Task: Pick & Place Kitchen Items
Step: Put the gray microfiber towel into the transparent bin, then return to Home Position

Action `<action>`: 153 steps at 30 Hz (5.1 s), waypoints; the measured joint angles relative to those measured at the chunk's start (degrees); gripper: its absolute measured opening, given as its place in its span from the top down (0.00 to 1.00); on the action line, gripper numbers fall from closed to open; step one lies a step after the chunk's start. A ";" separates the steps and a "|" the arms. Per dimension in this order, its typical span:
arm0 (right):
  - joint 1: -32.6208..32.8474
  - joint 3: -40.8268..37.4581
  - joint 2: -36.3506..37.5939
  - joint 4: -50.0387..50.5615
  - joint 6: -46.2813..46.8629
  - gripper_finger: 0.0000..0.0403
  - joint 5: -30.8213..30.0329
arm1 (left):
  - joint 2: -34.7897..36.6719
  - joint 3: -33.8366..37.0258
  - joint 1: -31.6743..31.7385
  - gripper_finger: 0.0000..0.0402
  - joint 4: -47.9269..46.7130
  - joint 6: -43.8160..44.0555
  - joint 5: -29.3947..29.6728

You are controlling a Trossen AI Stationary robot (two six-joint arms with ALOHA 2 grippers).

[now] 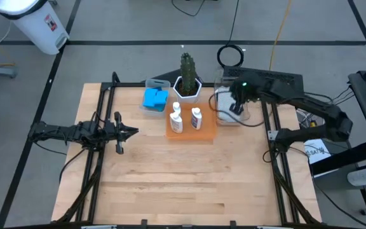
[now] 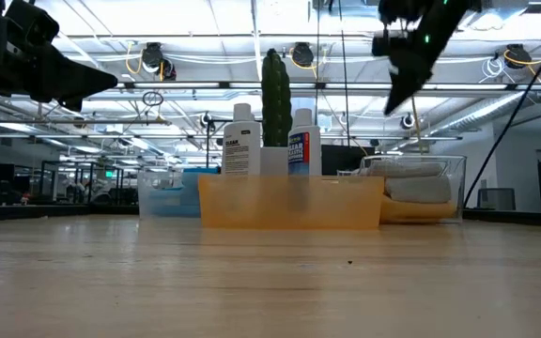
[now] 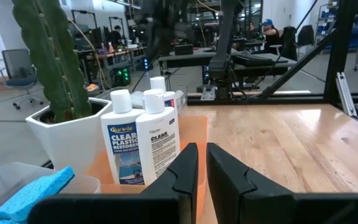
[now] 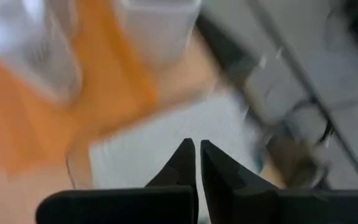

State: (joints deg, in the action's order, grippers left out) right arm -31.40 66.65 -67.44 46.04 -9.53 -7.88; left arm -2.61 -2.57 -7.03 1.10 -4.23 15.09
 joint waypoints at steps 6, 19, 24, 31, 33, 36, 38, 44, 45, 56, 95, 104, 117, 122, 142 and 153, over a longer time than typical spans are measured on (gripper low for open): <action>-0.61 0.49 2.14 -5.76 -2.04 1.00 0.18 | 0.02 0.00 -0.02 0.91 0.02 0.00 0.02; -9.30 -6.16 -20.80 -10.04 -3.18 1.00 6.75 | 0.01 0.00 0.00 0.91 0.01 0.00 0.01; -10.12 -7.01 -26.45 -10.66 -3.15 1.00 6.38 | 0.00 0.00 0.00 0.91 0.02 0.00 0.00; -9.75 -7.47 -21.92 -11.23 -2.96 1.00 6.38 | 0.01 0.00 -0.01 0.91 0.00 0.00 0.01; -9.57 -7.47 -17.99 -10.90 -2.71 1.00 6.35 | 0.02 0.00 -0.02 0.91 0.02 0.00 0.00; -9.16 -7.47 -11.09 -10.88 -0.89 1.00 6.27 | 0.02 0.00 -0.02 0.91 0.02 0.00 0.02; -8.42 -7.47 -6.01 -10.76 0.92 1.00 6.38 | 0.00 0.00 0.00 0.91 0.02 0.00 0.01; -4.01 -7.45 9.65 -10.74 7.91 1.00 6.46 | 0.02 0.00 0.00 0.91 0.02 0.00 0.02; -3.23 -7.75 12.12 -11.17 9.63 1.00 6.49 | 0.02 0.00 -0.01 0.91 0.02 0.00 0.02; 4.20 -28.26 35.68 -24.32 21.93 1.00 6.54 | 0.00 0.00 -0.02 0.91 0.02 0.00 0.02; 6.01 -63.27 67.18 -51.87 13.28 1.00 9.44 | 0.02 0.02 0.01 0.91 0.09 0.00 0.22; 6.01 -63.27 64.90 -50.49 21.07 1.00 9.46 | 0.00 0.02 -0.02 0.91 0.00 0.00 0.22; 6.01 -63.31 64.59 -50.49 20.43 1.00 9.46 | 0.00 0.02 0.00 0.91 0.02 0.00 0.24; 6.01 -63.31 64.59 -50.50 20.43 1.00 9.46 | 0.00 0.02 -0.02 0.91 0.02 0.00 0.24; 6.01 -63.31 64.59 -50.50 20.43 1.00 9.46 | 0.00 0.02 0.01 0.91 0.02 0.00 0.26; 6.01 -63.31 64.59 -50.49 20.43 1.00 9.46 | 0.00 0.00 -0.02 0.91 0.02 0.00 0.26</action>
State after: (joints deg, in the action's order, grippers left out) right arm -25.39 3.33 -2.85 -4.46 10.90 1.58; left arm -2.61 -2.57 -7.05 1.13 -4.23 15.35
